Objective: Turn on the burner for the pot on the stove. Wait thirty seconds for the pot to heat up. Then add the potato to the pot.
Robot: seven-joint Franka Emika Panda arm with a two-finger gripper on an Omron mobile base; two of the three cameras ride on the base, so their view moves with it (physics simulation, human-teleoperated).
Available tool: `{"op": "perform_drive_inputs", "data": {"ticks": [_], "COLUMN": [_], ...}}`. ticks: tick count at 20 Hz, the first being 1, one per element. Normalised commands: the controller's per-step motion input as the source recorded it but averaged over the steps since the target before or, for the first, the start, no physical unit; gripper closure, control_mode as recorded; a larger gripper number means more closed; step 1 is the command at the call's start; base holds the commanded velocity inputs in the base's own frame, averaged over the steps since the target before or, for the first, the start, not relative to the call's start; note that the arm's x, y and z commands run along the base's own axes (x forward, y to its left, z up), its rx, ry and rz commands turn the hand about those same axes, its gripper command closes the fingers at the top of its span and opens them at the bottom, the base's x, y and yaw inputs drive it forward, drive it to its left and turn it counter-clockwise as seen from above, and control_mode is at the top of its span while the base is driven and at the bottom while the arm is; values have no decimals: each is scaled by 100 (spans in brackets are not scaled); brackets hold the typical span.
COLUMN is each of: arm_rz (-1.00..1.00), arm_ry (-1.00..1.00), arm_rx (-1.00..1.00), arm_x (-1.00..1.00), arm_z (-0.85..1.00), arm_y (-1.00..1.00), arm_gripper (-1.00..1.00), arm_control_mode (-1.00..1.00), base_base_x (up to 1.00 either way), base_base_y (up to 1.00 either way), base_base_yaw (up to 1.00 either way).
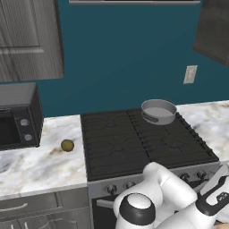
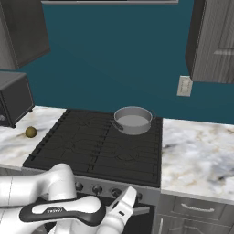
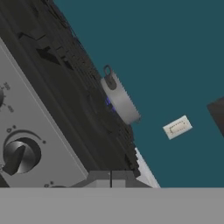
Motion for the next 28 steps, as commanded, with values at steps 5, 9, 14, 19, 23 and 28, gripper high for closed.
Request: {"op": "perform_drive_inputs", "data": {"ticks": [5, 9, 14, 19, 23, 28], "arm_rz": [0, 0, 0, 0, 0, 0], "arm_ry": [0, 0, 0, 0, 0, 0], "arm_rx": [0, 0, 0, 0, 0, 0], "arm_x": [0, 0, 0, 1, 0, 0], "arm_z": [0, 0, 0, 0, 0, 0], "arm_y": [0, 0, 0, 0, 0, 0], "arm_gripper": [100, 100, 100, 100, 100, 100], "arm_control_mode": [-100, -100, -100, -100, -100, -100], "base_base_x": [0, 0, 0, 0, 0, 0], "base_base_y": [0, 0, 0, 0, 0, 0], "base_base_yaw": [0, 0, 0, 0, 0, 0]}}
